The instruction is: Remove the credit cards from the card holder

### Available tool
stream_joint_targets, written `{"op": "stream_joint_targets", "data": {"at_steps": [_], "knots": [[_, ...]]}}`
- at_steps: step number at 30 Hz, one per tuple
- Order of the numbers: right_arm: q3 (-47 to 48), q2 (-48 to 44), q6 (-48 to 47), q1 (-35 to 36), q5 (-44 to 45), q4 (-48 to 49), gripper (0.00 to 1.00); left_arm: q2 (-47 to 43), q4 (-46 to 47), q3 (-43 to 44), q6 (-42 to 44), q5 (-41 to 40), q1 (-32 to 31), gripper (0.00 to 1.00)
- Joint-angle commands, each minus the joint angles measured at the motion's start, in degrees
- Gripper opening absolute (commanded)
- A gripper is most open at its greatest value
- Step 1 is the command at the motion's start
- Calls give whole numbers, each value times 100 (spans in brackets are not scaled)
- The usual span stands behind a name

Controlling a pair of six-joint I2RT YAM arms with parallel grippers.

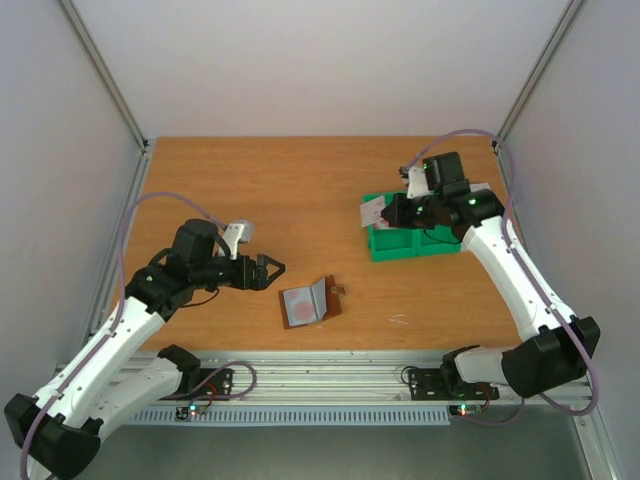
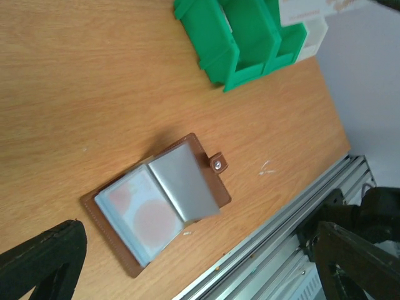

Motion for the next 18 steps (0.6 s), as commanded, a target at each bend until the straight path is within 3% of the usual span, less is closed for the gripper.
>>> {"op": "stream_joint_targets", "data": {"at_steps": [1, 11, 18], "knots": [[477, 255, -619, -845, -122, -610, 1, 42, -603, 390, 671, -103, -16, 99], [973, 1047, -1134, -2269, 469, -1009, 1, 53, -730, 409, 892, -28, -16, 99], [1585, 1904, -1626, -2679, 835, -1233, 1, 110, -714, 445, 897, -216, -12, 99]]}}
